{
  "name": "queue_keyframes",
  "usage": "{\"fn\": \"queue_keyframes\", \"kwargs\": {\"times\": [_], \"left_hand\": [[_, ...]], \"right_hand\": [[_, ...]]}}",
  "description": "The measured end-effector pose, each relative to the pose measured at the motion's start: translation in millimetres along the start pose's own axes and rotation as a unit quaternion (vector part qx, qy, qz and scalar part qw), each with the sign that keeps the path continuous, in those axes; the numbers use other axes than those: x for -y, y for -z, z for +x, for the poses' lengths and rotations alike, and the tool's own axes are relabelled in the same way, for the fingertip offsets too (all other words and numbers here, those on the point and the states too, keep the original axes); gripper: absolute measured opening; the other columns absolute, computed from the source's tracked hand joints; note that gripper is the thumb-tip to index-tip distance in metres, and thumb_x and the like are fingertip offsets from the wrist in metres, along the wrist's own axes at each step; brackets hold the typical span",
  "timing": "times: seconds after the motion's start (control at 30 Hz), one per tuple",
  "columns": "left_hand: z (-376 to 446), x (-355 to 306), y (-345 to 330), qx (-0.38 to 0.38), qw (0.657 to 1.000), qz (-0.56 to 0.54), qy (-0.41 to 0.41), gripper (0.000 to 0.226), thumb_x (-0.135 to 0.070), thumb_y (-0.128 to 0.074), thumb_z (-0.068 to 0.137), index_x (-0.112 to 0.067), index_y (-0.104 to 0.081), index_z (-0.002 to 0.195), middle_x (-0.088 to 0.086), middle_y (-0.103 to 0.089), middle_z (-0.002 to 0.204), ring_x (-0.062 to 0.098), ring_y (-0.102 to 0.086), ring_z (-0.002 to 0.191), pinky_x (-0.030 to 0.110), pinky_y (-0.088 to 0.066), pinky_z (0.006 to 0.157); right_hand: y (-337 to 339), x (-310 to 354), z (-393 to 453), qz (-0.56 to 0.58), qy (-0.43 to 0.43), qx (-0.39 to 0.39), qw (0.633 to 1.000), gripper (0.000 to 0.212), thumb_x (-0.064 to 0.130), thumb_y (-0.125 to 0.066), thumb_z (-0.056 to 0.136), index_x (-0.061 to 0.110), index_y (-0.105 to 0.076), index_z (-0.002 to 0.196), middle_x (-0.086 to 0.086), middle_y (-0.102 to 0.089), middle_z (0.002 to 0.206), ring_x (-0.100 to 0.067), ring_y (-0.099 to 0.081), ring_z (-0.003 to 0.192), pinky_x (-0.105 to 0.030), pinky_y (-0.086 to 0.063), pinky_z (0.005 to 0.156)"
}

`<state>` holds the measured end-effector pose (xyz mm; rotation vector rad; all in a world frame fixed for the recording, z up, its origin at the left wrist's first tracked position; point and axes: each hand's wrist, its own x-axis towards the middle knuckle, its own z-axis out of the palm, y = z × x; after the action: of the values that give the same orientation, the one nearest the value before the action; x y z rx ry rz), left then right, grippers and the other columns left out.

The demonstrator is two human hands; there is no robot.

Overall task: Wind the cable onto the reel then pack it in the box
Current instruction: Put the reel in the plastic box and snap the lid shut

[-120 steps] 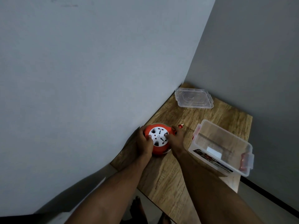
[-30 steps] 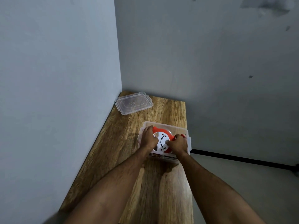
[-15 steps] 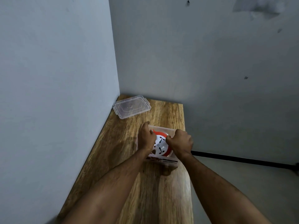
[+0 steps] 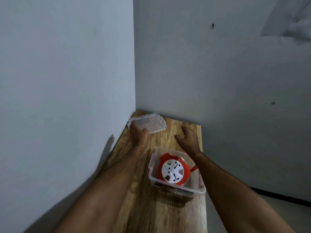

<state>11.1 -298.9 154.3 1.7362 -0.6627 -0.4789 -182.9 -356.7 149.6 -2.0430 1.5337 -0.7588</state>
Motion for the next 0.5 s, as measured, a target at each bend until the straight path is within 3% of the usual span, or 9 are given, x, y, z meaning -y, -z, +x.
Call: {"fn": "queue_keyframes", "kwargs": {"times": [0.13,0.4,0.5], "left_hand": [[23.7,0.3,4.6,-0.008,0.999,-0.013,0.047,0.064,0.005,-0.056,0.093,-0.005,-0.035,0.152,0.014,-0.045,0.153,0.033,-0.048,0.139,0.035,-0.046,0.106],[80.0,25.1,-9.8,-0.024,0.994,0.011,0.111,0.064,0.001,-0.057,0.091,-0.002,-0.036,0.151,0.019,-0.043,0.154,0.037,-0.045,0.139,0.041,-0.042,0.110],[98.6,37.3,-24.5,-0.023,0.992,0.013,0.127,0.061,0.002,-0.057,0.090,-0.001,-0.040,0.149,0.019,-0.048,0.151,0.037,-0.049,0.137,0.041,-0.044,0.109]], "right_hand": [[-16.1,5.3,31.2,0.010,-0.004,0.008,1.000,0.062,0.032,-0.071,0.093,0.005,-0.051,0.145,-0.017,-0.058,0.143,-0.031,-0.055,0.130,-0.044,-0.050,0.104],[-50.8,9.5,90.3,0.021,0.016,0.003,1.000,0.043,0.022,-0.072,0.092,-0.002,-0.062,0.126,-0.019,-0.066,0.123,-0.034,-0.062,0.114,-0.046,-0.055,0.091],[-66.9,6.9,115.3,0.019,0.012,0.005,1.000,0.038,0.022,-0.073,0.092,-0.002,-0.065,0.121,-0.018,-0.068,0.119,-0.034,-0.064,0.110,-0.040,-0.052,0.085]]}}
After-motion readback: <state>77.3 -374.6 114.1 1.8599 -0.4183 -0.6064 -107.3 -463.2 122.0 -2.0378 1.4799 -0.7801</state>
